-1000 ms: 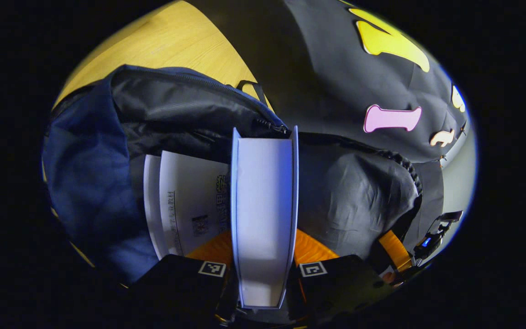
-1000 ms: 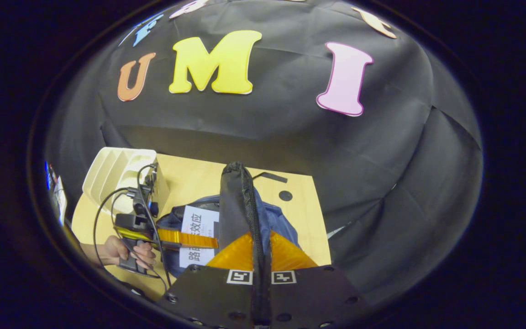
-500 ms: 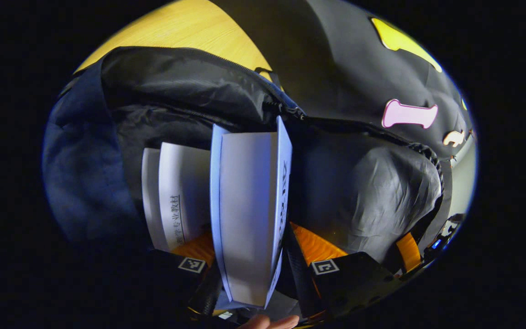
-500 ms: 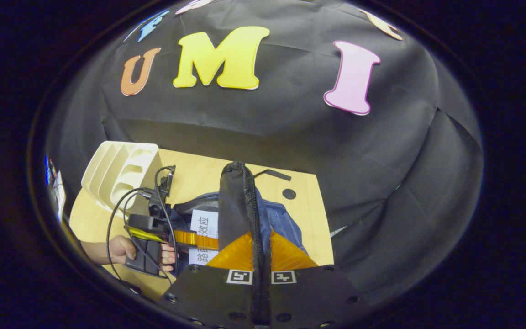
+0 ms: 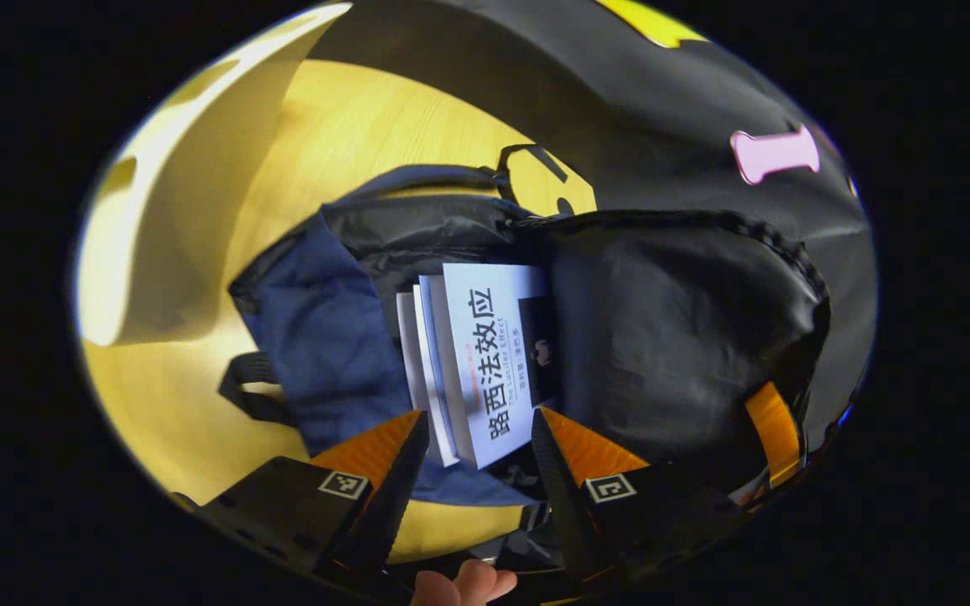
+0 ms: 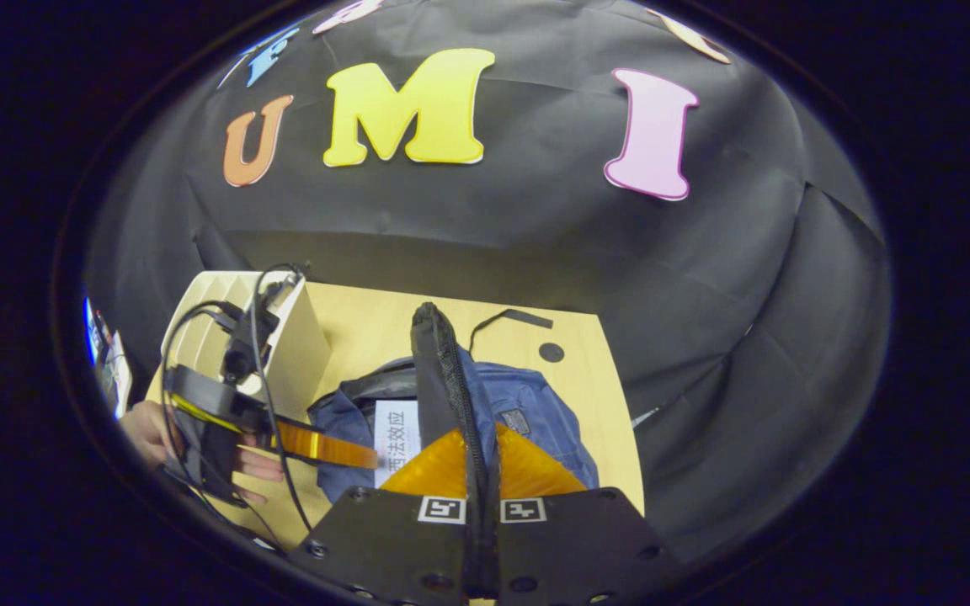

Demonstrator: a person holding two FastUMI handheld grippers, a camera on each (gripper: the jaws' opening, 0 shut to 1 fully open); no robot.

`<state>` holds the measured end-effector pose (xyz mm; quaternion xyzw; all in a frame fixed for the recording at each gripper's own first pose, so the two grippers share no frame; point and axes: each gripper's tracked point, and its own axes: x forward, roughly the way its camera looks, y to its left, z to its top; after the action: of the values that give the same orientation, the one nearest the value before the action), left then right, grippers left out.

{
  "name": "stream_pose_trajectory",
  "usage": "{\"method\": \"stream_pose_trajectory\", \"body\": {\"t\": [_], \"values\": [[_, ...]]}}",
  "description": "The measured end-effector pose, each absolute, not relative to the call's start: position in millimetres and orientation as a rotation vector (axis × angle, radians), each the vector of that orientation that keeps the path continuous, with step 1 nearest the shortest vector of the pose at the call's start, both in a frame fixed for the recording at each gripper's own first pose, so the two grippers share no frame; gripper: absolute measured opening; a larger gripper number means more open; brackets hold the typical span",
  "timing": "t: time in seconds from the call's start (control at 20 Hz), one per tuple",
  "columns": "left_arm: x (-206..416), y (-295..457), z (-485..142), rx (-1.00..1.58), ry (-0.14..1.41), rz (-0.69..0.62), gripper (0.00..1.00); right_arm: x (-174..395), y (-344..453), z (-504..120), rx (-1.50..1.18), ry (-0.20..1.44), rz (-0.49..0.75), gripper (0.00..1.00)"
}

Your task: Open the schoolbag, grab two books from the bookshelf and put them into the schoolbag.

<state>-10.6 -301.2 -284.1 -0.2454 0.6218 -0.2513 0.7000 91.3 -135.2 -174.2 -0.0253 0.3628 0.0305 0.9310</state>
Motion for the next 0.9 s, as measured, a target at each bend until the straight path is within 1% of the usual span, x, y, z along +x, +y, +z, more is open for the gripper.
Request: {"method": "stream_pose_trajectory", "body": {"t": [0.2, 0.35, 0.4, 0.45, 0.5, 0.55, 0.65, 0.7, 0.75, 0.8, 0.9], "values": [[-5, -243, -253, -0.291, 1.247, -0.469, 0.78, 82, -112, -172, -0.019, 0.734, 0.089, 0.0], [-8, -212, -233, -0.179, 1.218, -0.424, 0.78, 73, -90, -174, -0.01, 0.729, 0.113, 0.0], [-15, -201, -225, -0.153, 1.222, -0.432, 0.78, 70, -82, -175, -0.015, 0.728, 0.124, 0.02], [-25, -189, -219, -0.135, 1.227, -0.433, 0.78, 66, -74, -178, -0.026, 0.727, 0.133, 0.0], [-30, -176, -214, -0.112, 1.232, -0.43, 0.78, 64, -67, -181, -0.037, 0.727, 0.145, 0.02], [-31, -162, -208, -0.085, 1.218, -0.409, 0.78, 62, -57, -184, -0.042, 0.726, 0.156, 0.0], [-29, -137, -193, -0.066, 1.163, -0.366, 0.78, 57, -40, -193, -0.042, 0.73, 0.174, 0.0], [-29, -126, -182, -0.08, 1.136, -0.339, 0.78, 55, -33, -198, -0.042, 0.734, 0.179, 0.02], [-31, -113, -169, -0.096, 1.098, -0.316, 0.78, 53, -24, -206, -0.036, 0.736, 0.19, 0.0], [-27, -103, -156, -0.101, 1.051, -0.3, 0.78, 52, -14, -214, -0.033, 0.744, 0.201, 0.0], [-24, -95, -136, -0.109, 0.954, -0.312, 0.78, 48, 4, -233, -0.016, 0.76, 0.227, 0.01]]}}
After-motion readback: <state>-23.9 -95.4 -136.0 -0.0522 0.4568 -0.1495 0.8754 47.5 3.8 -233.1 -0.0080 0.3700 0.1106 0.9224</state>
